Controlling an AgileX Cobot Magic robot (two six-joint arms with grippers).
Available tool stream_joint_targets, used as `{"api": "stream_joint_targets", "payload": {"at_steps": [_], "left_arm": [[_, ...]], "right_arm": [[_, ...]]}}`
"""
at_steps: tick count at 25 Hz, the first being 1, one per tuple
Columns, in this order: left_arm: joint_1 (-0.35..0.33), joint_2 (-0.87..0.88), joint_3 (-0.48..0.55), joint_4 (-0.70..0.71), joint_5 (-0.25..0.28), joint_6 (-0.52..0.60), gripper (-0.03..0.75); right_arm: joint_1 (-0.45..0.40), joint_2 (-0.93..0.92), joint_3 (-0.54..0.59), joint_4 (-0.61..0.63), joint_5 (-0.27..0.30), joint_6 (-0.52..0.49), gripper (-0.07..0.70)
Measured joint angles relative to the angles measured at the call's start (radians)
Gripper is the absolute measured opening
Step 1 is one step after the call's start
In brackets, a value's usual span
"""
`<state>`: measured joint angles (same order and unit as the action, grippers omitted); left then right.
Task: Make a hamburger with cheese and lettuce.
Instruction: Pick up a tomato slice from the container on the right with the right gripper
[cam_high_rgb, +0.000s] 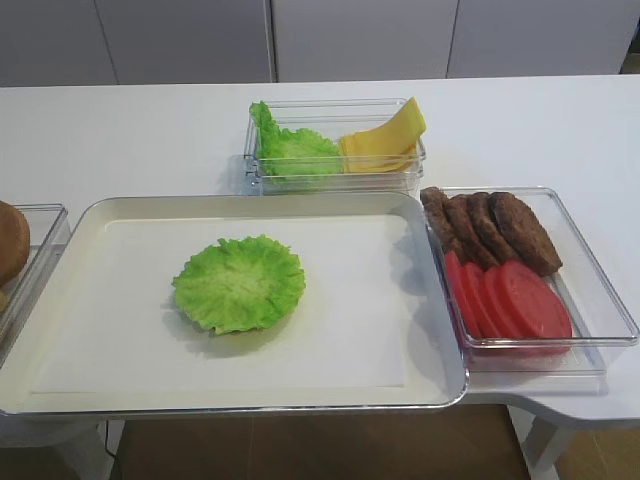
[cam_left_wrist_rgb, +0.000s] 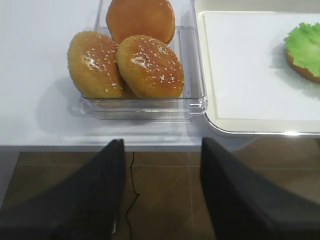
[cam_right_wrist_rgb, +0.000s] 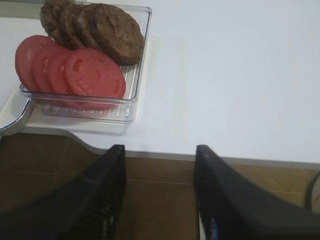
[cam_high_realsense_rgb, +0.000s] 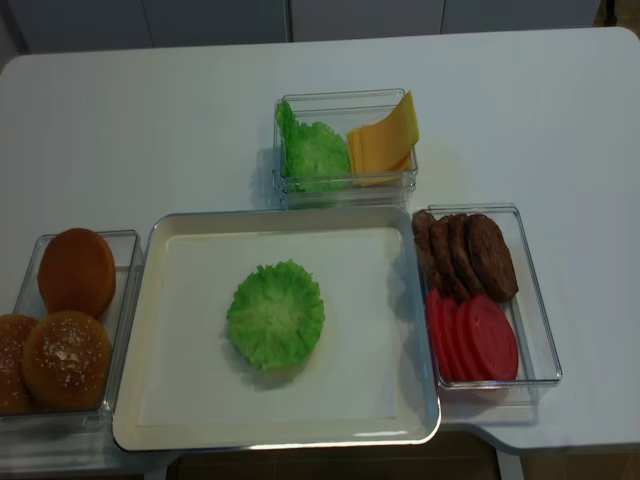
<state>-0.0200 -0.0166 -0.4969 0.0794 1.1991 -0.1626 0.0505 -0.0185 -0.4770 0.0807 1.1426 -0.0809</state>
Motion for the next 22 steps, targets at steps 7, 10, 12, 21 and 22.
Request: {"api": "stream_joint_targets", "payload": {"at_steps": [7,10,12,21,22], "left_arm": [[0.0,0.0,0.0,0.0,0.0,0.0,0.362],[0.0,0.0,0.0,0.0,0.0,0.0,0.362],[0.0,0.0,0.0,0.0,0.0,0.0,0.362],[0.0,0.0,0.0,0.0,0.0,0.0,0.362],[0.0,0.0,0.0,0.0,0.0,0.0,0.362]], "right_arm": [[0.0,0.0,0.0,0.0,0.0,0.0,0.335],[0.0,0.0,0.0,0.0,0.0,0.0,0.335],[0.0,0.0,0.0,0.0,0.0,0.0,0.335],[0.0,0.0,-0.046,0.118,-0.061,0.051,0.335],[0.0,0.0,-0.059,0.143,-0.069,0.051,0.335]]}}
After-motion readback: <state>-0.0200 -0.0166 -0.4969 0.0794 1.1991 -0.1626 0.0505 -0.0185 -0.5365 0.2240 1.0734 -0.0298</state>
